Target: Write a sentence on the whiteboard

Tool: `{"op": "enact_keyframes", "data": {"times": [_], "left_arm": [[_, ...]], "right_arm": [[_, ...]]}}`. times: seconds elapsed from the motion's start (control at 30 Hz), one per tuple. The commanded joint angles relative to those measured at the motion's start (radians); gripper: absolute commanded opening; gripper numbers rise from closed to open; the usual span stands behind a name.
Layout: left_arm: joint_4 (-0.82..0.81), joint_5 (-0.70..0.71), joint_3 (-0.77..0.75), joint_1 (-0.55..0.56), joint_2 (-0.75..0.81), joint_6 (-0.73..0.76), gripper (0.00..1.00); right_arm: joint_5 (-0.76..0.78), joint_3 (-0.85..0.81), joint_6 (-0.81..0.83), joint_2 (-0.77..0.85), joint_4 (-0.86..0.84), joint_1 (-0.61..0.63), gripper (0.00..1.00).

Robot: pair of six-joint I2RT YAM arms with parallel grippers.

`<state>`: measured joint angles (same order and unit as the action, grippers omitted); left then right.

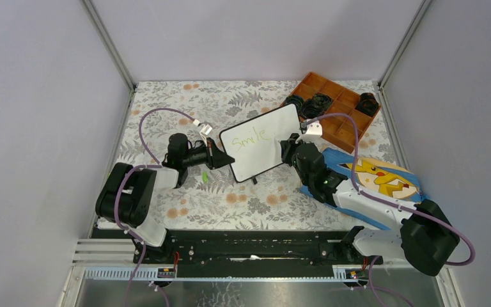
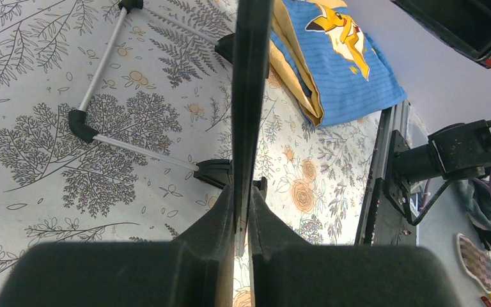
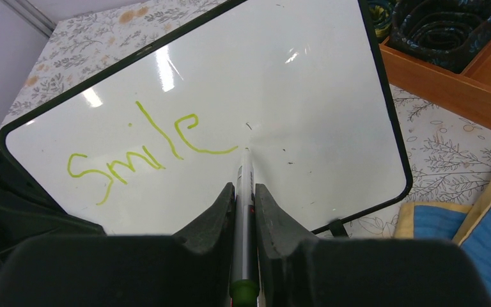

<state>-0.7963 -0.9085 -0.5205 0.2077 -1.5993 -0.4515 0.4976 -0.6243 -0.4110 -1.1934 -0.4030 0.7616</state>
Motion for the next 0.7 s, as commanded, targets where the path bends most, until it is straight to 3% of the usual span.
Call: {"op": "enact_keyframes", "data": {"times": [0.0, 0.67], "left_arm": [[0.081, 0.053, 0.001, 0.005, -0.006, 0.030, 0.00], [0.091, 0.054, -0.001, 0.009, -0.006, 0.038, 0.00]], "right_arm": [[0.020, -0.054, -0.025, -0.021, -0.071, -0.023, 0.00], [-0.016, -0.073, -0.046, -0.079, -0.092, -0.057, 0.00]]}}
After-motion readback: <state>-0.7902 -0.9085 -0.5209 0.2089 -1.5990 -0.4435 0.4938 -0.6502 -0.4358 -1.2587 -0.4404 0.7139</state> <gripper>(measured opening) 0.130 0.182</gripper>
